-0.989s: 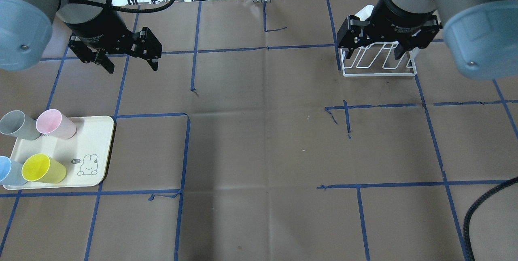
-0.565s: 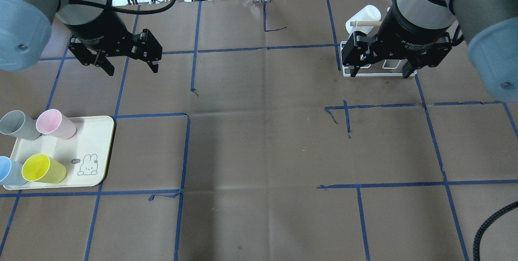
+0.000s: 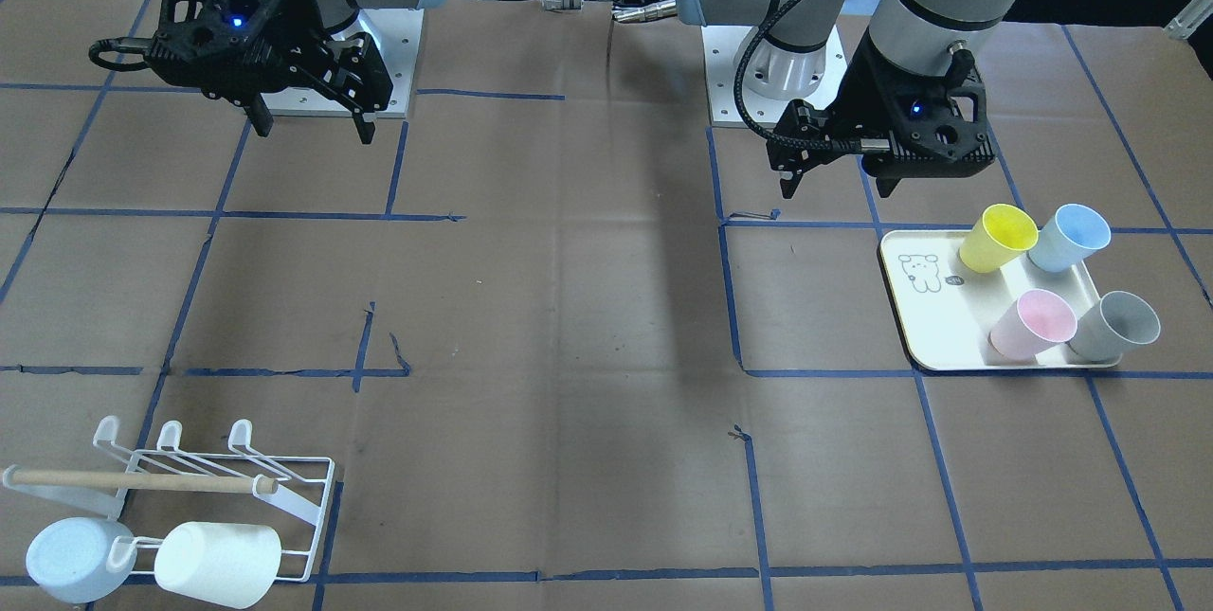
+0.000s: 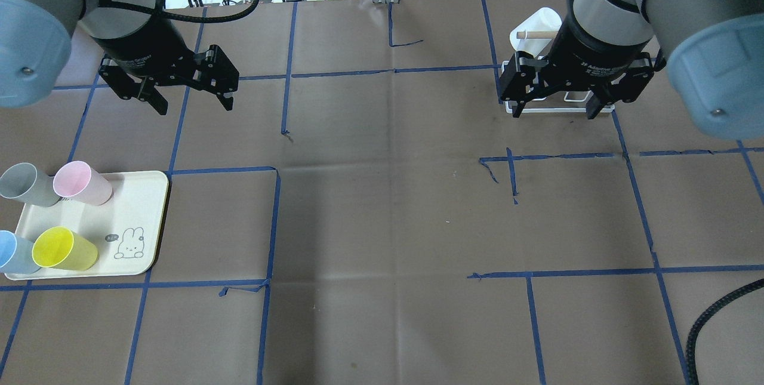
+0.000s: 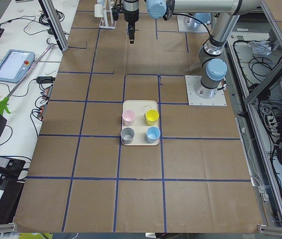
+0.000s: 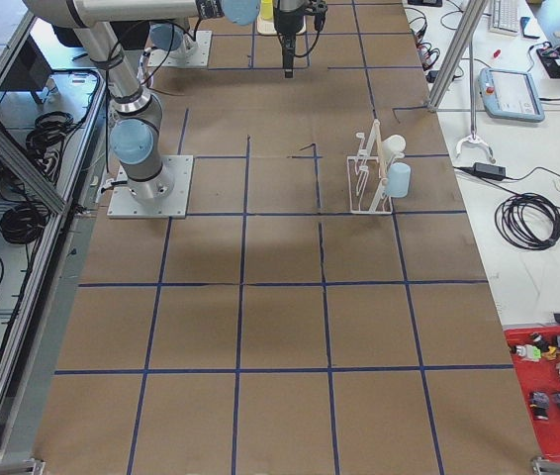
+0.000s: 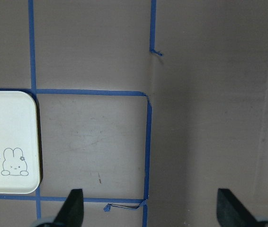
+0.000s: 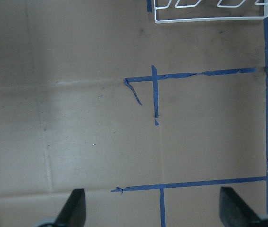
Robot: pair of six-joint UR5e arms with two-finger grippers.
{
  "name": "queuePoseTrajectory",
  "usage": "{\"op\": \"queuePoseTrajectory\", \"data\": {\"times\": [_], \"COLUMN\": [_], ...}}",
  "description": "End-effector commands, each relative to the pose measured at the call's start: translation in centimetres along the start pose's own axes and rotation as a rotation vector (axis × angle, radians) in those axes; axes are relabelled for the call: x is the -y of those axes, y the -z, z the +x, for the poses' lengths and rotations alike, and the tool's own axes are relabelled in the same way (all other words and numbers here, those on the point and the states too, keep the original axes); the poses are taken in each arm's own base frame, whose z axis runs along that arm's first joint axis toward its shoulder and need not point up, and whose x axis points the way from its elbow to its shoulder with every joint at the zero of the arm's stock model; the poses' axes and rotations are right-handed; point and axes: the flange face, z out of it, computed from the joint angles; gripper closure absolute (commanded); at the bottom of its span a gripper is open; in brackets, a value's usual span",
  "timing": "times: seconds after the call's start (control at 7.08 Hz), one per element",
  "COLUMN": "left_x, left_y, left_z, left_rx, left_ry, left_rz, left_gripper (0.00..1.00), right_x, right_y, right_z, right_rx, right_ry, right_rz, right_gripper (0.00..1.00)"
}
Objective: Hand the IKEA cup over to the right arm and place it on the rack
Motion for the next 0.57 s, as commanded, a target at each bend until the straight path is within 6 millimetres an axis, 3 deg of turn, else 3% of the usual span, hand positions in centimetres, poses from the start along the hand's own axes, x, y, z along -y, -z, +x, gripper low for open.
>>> {"op": "queuePoseTrajectory", "data": {"times": [0.0,0.42], "left_x": [0.06,0.06], "left_y": [-0.11,-0.11], "left_z": [0.02,0.02], "left_rx": [-0.002,-0.002], "left_ry": [-0.001,-0.001], "left_rz": [-0.002,-0.002], "left_gripper": [0.0,0.0], "right_x": [0.04,-0.09], "right_y": [-0.45,-0.98], "right_z": [0.06,0.07], "right_rx": [-0.002,-0.003], "right_ry": [-0.001,0.0], "right_rz": [-0.014,-0.025], "right_gripper": [0.0,0.0]}}
